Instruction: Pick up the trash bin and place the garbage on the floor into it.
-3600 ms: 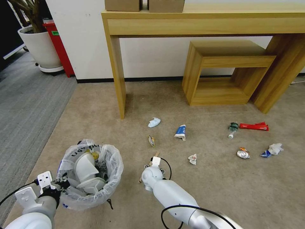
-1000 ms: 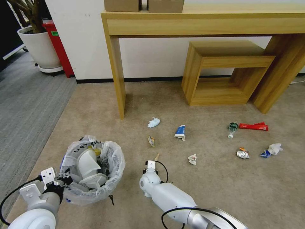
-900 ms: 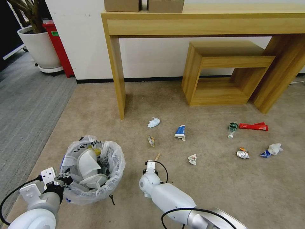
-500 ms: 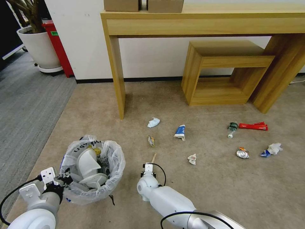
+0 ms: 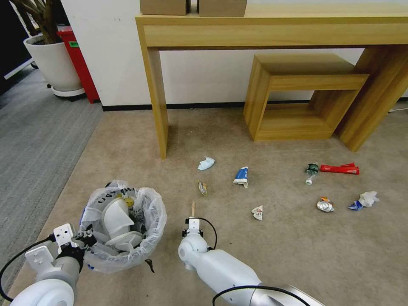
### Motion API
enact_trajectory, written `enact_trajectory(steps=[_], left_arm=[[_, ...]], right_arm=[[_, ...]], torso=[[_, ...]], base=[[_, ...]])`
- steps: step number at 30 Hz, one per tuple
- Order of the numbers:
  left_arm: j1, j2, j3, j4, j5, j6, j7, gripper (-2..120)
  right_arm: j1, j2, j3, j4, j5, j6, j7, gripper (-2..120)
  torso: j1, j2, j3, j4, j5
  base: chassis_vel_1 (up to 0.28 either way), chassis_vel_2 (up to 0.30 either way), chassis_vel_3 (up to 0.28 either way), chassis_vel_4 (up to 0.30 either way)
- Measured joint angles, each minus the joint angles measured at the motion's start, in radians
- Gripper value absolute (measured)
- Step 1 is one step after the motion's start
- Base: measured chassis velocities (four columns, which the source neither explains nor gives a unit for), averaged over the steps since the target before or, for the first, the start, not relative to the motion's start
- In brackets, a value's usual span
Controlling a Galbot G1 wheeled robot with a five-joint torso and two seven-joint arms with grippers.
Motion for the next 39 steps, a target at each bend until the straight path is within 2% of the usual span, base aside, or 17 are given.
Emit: enact_trajectory(steps=[1, 2, 4, 5, 9, 10, 13, 14, 17, 18, 21, 25, 27, 29, 32, 39], left_arm=[[0.001, 0.000, 0.000, -0.002, -0.001, 0.003, 0.000, 0], [0.001, 0.000, 0.000, -0.002, -0.001, 0.003, 0.000, 0], [0.003, 0.000, 0.000, -0.009, -0.004, 0.009, 0.000, 0], [0.003, 0.000, 0.000, -0.009, -0.004, 0.009, 0.000, 0], [0.008, -0.007, -0.003, -0.025, -0.004, 0.014, -0.002, 0], [0.008, -0.007, -0.003, -0.025, -0.004, 0.014, -0.002, 0], [0.011, -0.011, -0.001, -0.034, -0.004, 0.019, -0.002, 0], [0.011, -0.011, -0.001, -0.034, -0.004, 0.019, -0.002, 0], [0.014, -0.011, -0.004, -0.043, -0.004, 0.020, -0.003, 0], [0.014, -0.011, -0.004, -0.043, -0.004, 0.020, -0.003, 0], [0.015, -0.012, -0.009, -0.052, -0.006, 0.020, -0.005, 0], [0.016, -0.015, -0.010, -0.057, -0.006, 0.020, -0.006, 0], [0.016, -0.017, -0.010, -0.061, -0.006, 0.021, -0.006, 0], [0.016, -0.018, -0.010, -0.062, -0.006, 0.021, -0.006, 0], [0.017, -0.020, -0.010, -0.072, -0.009, 0.022, -0.007, 0], [0.025, -0.023, -0.011, -0.088, -0.010, 0.023, -0.007, 0]], right_arm=[[-0.003, -0.041, 0.009, 0.069, 0.000, 0.016, -0.012, 0], [-0.003, -0.041, 0.009, 0.069, 0.000, 0.016, -0.012, 0], [-0.004, -0.121, 0.028, 0.219, 0.001, 0.045, -0.041, 0], [-0.004, -0.121, 0.028, 0.219, 0.001, 0.045, -0.041, 0], [0.014, -0.267, 0.051, 0.515, 0.003, 0.084, -0.115, 0], [0.014, -0.267, 0.051, 0.515, 0.003, 0.084, -0.115, 0], [0.058, -0.384, 0.037, 0.721, 0.020, 0.138, -0.189, 0], [0.058, -0.384, 0.037, 0.721, 0.020, 0.138, -0.189, 0], [0.113, -0.504, -0.011, 0.846, 0.038, 0.212, -0.278, 0], [0.113, -0.504, -0.011, 0.846, 0.038, 0.212, -0.278, 0], [0.168, -0.565, -0.077, 0.896, 0.046, 0.289, -0.381, 0], [0.206, -0.576, -0.128, 0.900, 0.052, 0.337, -0.453, 0], [0.239, -0.564, -0.179, 0.873, 0.054, 0.390, -0.511, 0], [0.244, -0.559, -0.191, 0.866, 0.053, 0.401, -0.522, 0], [0.276, -0.513, -0.282, 0.811, 0.031, 0.463, -0.582, 0], [0.318, -0.449, -0.400, 0.728, -0.034, 0.517, -0.619, 0]], torso=[[0.000, 0.000, 0.000, -0.0002, -0.0007], [0.000, 0.000, 0.000, -0.0002, -0.0007], [0.000, 0.000, 0.000, -0.0008, -0.0005], [0.000, 0.000, 0.000, -0.0008, -0.0005], [0.000, 0.000, 0.000, -0.0008, -0.0007], [0.000, 0.000, 0.000, -0.0008, -0.0007], [0.000, 0.000, 0.000, -0.0004, -0.0003], [0.000, 0.000, 0.000, -0.0004, -0.0003], [0.000, 0.000, 0.000, -0.0008, -0.0005], [0.000, 0.000, 0.000, -0.0008, -0.0005], [0.000, 0.000, 0.000, -0.0008, -0.0005], [0.000, 0.000, 0.000, -0.0006, -0.0006], [0.000, 0.000, 0.000, -0.0006, -0.0006], [0.000, 0.000, 0.000, -0.0006, -0.0006], [0.000, 0.000, 0.000, -0.0006, -0.0007], [0.000, 0.000, 0.000, -0.0005, -0.0009]], base=[[0.000, 0.000, 0.000, 0.000], [0.000, 0.000, 0.000, 0.000], [0.000, 0.000, 0.000, 0.000], [0.000, 0.000, 0.000, 0.000], [0.000, 0.000, 0.000, 0.000], [0.000, 0.000, 0.000, 0.000], [0.000, 0.000, 0.000, 0.000], [0.000, 0.000, 0.000, 0.000], [0.000, 0.000, 0.000, 0.000], [0.000, 0.000, 0.000, 0.000], [0.000, 0.000, 0.000, 0.000], [0.000, 0.000, 0.000, 0.000], [0.000, 0.000, 0.000, 0.000], [0.000, 0.000, 0.000, 0.000], [0.000, 0.000, 0.000, 0.000], [0.000, 0.000, 0.000, 0.000]])
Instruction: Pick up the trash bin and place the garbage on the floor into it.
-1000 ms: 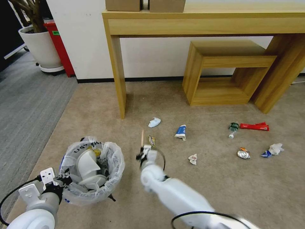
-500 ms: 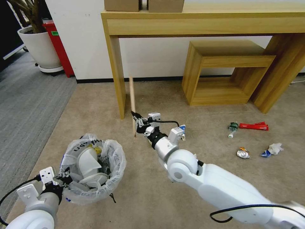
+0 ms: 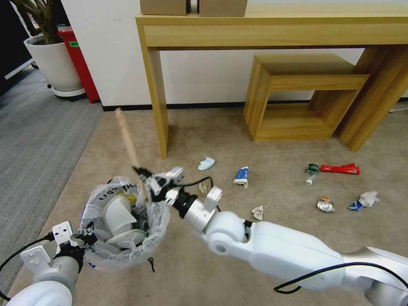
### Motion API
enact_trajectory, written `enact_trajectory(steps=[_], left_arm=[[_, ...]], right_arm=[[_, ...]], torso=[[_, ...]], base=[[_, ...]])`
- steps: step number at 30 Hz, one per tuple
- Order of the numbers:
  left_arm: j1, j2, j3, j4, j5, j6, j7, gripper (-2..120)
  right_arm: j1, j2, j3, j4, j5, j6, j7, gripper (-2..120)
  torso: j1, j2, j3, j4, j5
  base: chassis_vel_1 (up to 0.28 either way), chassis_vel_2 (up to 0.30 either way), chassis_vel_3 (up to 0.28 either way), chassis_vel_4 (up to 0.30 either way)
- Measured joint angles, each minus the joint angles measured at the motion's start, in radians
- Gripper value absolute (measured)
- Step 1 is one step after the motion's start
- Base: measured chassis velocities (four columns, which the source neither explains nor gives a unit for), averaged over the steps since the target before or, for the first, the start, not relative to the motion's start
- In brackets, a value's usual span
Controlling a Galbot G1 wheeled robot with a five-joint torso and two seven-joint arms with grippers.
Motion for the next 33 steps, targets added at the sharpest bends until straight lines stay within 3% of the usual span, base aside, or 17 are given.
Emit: enact_trajectory(steps=[12, 29, 33], left_arm=[[0.028, -0.008, -0.010, -0.036, 0.000, 0.000, 0.000, 0], [0.036, 0.000, -0.016, -0.043, -0.005, -0.008, 0.000, 0], [0.032, 0.005, -0.017, -0.040, -0.010, -0.009, 0.000, 0]], right_arm=[[0.008, 0.067, -0.115, -0.124, -0.082, 0.040, -0.004, 0], [0.004, 0.121, -0.134, -0.220, -0.165, 0.061, 0.002, 0], [0.003, 0.120, -0.135, -0.233, -0.178, 0.063, 0.001, 13]], torso=[[0.000, 0.000, 0.000, -0.0001, 0.0000], [0.000, 0.000, 0.000, -0.0001, 0.0001], [0.000, 0.000, 0.000, -0.0001, 0.0001]], base=[[0.000, 0.000, 0.000, 0.000], [0.000, 0.000, 0.000, 0.000], [0.000, 0.000, 0.000, 0.000]])
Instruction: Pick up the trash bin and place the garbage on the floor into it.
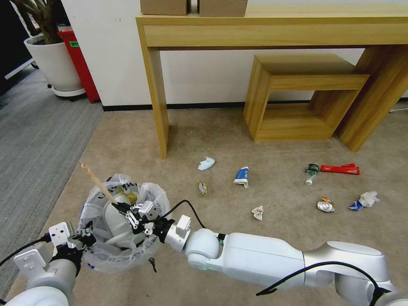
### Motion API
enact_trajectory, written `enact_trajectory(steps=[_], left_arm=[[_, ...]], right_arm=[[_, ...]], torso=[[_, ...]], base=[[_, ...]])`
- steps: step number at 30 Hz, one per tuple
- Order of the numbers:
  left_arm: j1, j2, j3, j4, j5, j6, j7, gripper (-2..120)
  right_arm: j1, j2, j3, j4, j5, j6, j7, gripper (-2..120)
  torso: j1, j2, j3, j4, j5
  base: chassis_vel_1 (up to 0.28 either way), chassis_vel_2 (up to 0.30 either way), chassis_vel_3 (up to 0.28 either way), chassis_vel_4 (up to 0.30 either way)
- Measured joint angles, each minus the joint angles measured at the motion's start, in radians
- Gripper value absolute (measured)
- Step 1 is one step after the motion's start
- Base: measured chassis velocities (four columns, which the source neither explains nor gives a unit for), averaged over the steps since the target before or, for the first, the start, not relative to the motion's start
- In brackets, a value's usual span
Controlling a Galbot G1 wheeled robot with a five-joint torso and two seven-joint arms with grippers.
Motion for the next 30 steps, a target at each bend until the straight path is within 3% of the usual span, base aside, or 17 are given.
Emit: enact_trajectory(steps=[3, 7, 13, 18, 24, 30], left_arm=[[-0.008, 0.003, 0.000, 0.006, -0.005, 0.000, 0.000, 0], [-0.012, 0.003, 0.001, 0.010, -0.007, 0.000, 0.000, 0], [-0.018, 0.008, 0.001, 0.020, -0.010, -0.001, 0.000, 0], [-0.022, 0.013, 0.000, 0.028, -0.013, -0.001, -0.001, 0], [-0.022, 0.009, -0.001, 0.035, -0.015, 0.012, -0.011, 0], [-0.025, 0.010, -0.001, 0.039, -0.018, 0.021, -0.012, 0]], right_arm=[[-0.006, 0.003, 0.002, -0.034, -0.022, 0.013, -0.008, 28], [-0.008, 0.006, 0.003, -0.042, -0.026, 0.017, -0.010, 36], [-0.006, 0.017, 0.023, -0.057, -0.025, 0.033, -0.018, 63], [-0.008, 0.009, 0.055, -0.026, -0.006, 0.020, -0.018, 76], [-0.043, -0.055, 0.173, 0.100, 0.062, -0.048, 0.040, 96], [-0.079, -0.127, 0.301, 0.195, 0.117, -0.116, 0.123, 100]], torso=[[0.000, 0.000, 0.000, 0.0000, 0.0000], [0.000, 0.000, 0.000, 0.0000, 0.0000], [0.000, 0.000, 0.000, 0.0000, -0.0001], [0.000, 0.000, 0.000, 0.0001, 0.0000], [0.000, 0.000, 0.000, 0.0001, 0.0001], [0.000, 0.000, 0.000, 0.0001, 0.0002]], base=[[0.000, 0.000, 0.000, 0.000], [0.000, 0.000, 0.000, 0.000], [0.000, 0.000, 0.000, 0.000], [0.000, 0.000, 0.000, 0.000], [0.000, 0.000, 0.000, 0.000], [0.000, 0.000, 0.000, 0.000]])
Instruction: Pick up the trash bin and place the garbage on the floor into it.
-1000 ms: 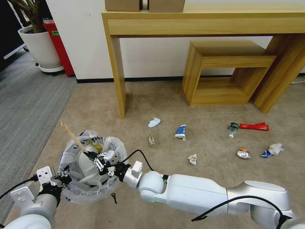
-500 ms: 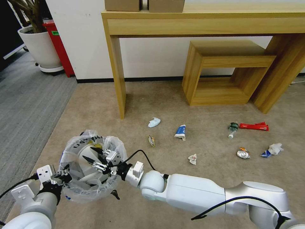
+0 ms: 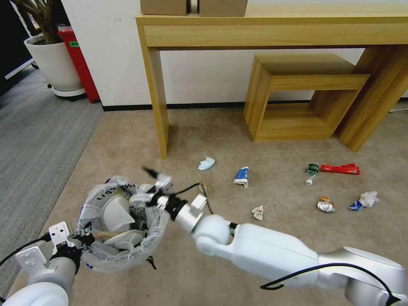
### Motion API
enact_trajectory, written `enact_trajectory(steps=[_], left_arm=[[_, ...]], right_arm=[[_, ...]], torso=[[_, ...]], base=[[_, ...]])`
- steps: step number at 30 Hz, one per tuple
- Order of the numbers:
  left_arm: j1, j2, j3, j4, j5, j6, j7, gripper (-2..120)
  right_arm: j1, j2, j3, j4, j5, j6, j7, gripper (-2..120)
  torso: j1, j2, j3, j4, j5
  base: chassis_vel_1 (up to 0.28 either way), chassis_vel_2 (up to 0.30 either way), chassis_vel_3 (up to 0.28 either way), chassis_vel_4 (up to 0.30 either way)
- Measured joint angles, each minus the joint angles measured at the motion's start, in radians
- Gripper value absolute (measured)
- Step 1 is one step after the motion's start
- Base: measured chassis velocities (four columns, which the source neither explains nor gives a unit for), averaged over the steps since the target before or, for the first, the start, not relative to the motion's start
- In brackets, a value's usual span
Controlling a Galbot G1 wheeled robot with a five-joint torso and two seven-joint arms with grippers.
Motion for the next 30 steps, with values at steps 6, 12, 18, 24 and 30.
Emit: enact_trajectory(steps=[6, 12, 18, 24, 30], left_arm=[[-0.002, 0.010, -0.001, 0.001, -0.006, 0.006, -0.001, 0], [-0.007, 0.013, -0.001, -0.003, -0.009, 0.015, 0.001, 0], [-0.010, 0.017, -0.002, -0.005, -0.001, 0.011, 0.016, 0], [-0.005, 0.015, -0.004, -0.015, 0.008, 0.012, 0.022, 0], [-0.005, 0.006, -0.005, -0.020, 0.062, 0.009, 0.038, 0]], right_arm=[[-0.041, -0.084, 0.142, 0.057, 0.034, -0.047, 0.052, 100], [-0.144, -0.180, 0.375, 0.118, 0.048, -0.109, 0.107, 100], [-0.282, -0.233, 0.568, 0.160, 0.020, -0.202, 0.233, 100], [-0.389, -0.247, 0.667, 0.187, -0.008, -0.235, 0.286, 100], [-0.530, -0.271, 0.794, 0.212, -0.076, -0.221, 0.288, 100]], torso=[[0.000, 0.000, 0.000, -0.0001, 0.0001], [0.000, 0.000, 0.000, -0.0001, 0.0002], [0.000, 0.000, 0.000, -0.0002, 0.0000], [0.000, 0.000, 0.000, 0.0000, 0.0000], [0.000, 0.000, 0.000, -0.0001, 0.0000]], base=[[0.000, 0.000, 0.000, 0.000], [0.000, 0.000, 0.000, 0.000], [0.000, 0.000, 0.000, 0.000], [0.000, 0.000, 0.000, 0.000], [0.000, 0.000, 0.000, 0.000]])
